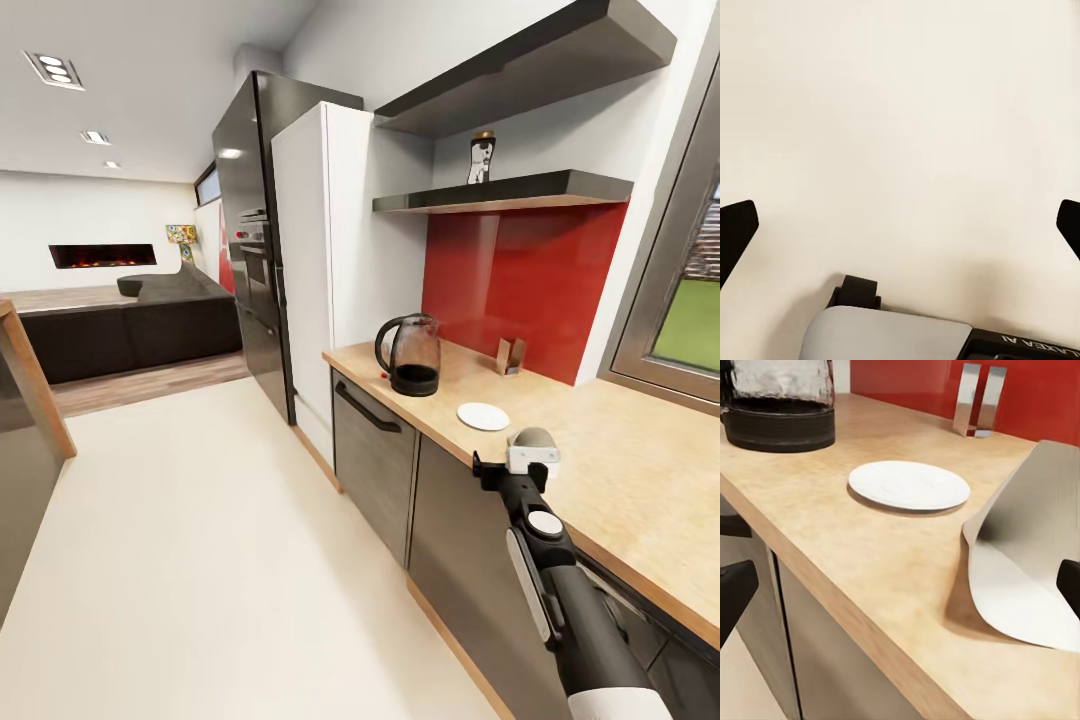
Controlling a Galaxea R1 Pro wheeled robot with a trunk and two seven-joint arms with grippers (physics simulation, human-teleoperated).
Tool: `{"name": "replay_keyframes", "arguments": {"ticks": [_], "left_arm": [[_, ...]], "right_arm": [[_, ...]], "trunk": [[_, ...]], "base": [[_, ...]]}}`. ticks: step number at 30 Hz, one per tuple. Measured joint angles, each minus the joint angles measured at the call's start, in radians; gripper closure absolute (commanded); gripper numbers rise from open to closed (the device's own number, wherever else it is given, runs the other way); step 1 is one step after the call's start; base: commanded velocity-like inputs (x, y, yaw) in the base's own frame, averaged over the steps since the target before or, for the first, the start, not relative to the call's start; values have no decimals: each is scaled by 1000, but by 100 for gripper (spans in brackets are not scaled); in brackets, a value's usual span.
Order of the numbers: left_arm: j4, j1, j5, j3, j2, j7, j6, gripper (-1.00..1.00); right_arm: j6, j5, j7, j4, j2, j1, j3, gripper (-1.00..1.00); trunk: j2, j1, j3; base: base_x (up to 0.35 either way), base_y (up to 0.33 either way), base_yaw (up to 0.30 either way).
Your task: Set up a coffee station on the kitchen countertop: keep the coffee maker on the countertop, move the bottle of coffee from the kitchen shelf to the counter next to the coffee maker, place a paper coffee filter on top of the coffee maker, put the saucer next to the coffee maker with the coffee cup on the saucer, and place the electric kettle next to the coffee maker.
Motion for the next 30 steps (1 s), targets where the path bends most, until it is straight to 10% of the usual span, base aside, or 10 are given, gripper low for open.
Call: {"name": "replay_keyframes", "arguments": {"ticks": [30], "left_arm": [[0, 0, 0, 0, 0, 0, 0, -100]], "right_arm": [[-19, 0, -2, 16, -1, 0, -2, -100]], "trunk": [[0, 0, 0]], "base": [[17, -11, 0]]}}
